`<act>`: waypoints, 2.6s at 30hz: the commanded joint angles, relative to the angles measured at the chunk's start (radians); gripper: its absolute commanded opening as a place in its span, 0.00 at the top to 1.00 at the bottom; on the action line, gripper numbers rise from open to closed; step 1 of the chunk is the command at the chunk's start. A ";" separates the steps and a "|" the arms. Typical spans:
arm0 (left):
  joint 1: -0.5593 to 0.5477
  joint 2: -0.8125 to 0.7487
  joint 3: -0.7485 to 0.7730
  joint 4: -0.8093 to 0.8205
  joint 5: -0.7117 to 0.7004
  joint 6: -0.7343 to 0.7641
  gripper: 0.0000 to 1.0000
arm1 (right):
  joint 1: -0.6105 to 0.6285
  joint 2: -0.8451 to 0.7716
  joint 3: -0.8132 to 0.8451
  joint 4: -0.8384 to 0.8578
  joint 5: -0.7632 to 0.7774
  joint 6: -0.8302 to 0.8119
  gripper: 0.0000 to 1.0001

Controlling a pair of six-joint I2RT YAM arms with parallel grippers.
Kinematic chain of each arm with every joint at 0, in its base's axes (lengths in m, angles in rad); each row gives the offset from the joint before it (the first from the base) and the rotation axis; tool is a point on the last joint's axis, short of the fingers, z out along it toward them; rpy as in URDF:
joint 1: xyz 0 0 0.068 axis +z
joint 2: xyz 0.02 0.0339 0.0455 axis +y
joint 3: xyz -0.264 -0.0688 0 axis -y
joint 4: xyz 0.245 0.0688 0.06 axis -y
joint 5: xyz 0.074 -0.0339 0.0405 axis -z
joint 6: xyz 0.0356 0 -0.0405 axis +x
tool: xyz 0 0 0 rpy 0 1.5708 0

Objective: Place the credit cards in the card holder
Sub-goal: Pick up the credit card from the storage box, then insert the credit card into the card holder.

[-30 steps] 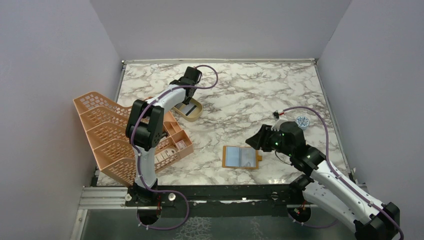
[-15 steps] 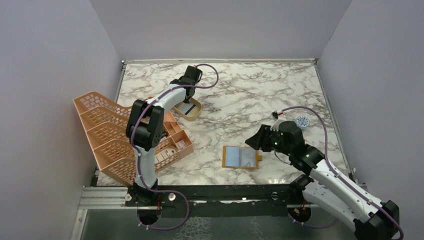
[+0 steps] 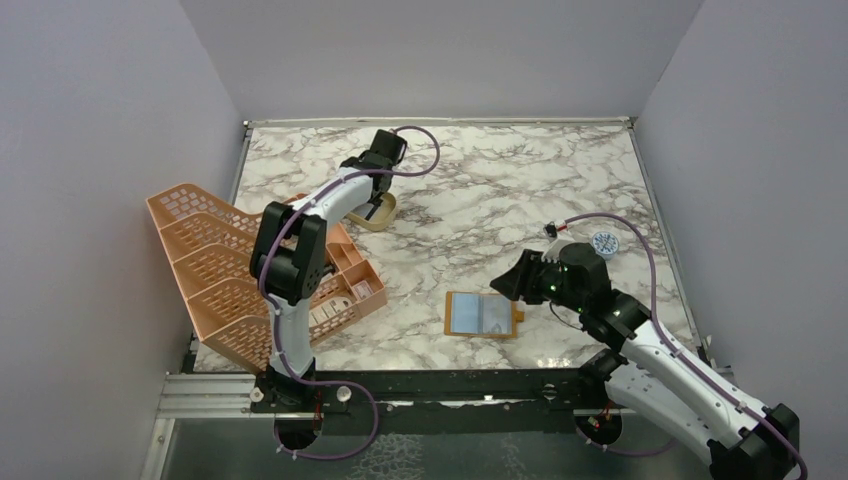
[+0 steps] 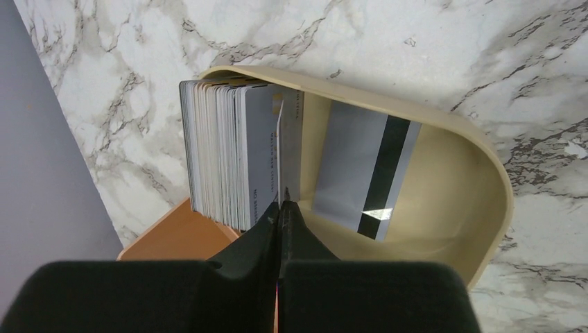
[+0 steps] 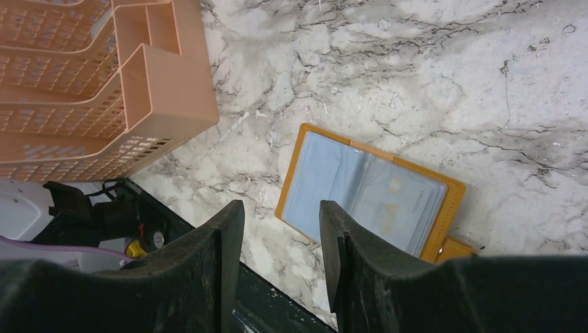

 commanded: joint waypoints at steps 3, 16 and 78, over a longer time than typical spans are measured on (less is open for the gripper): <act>-0.004 -0.116 0.045 -0.065 0.092 -0.076 1.00 | 0.008 -0.016 -0.024 0.018 -0.032 0.016 0.55; -0.004 -0.333 -0.031 -0.076 0.536 -0.372 1.00 | 0.008 0.022 -0.003 -0.118 0.039 0.049 0.57; -0.434 -0.318 -0.817 0.833 0.929 -1.174 1.00 | 0.008 0.289 -0.103 -0.113 0.137 0.147 0.78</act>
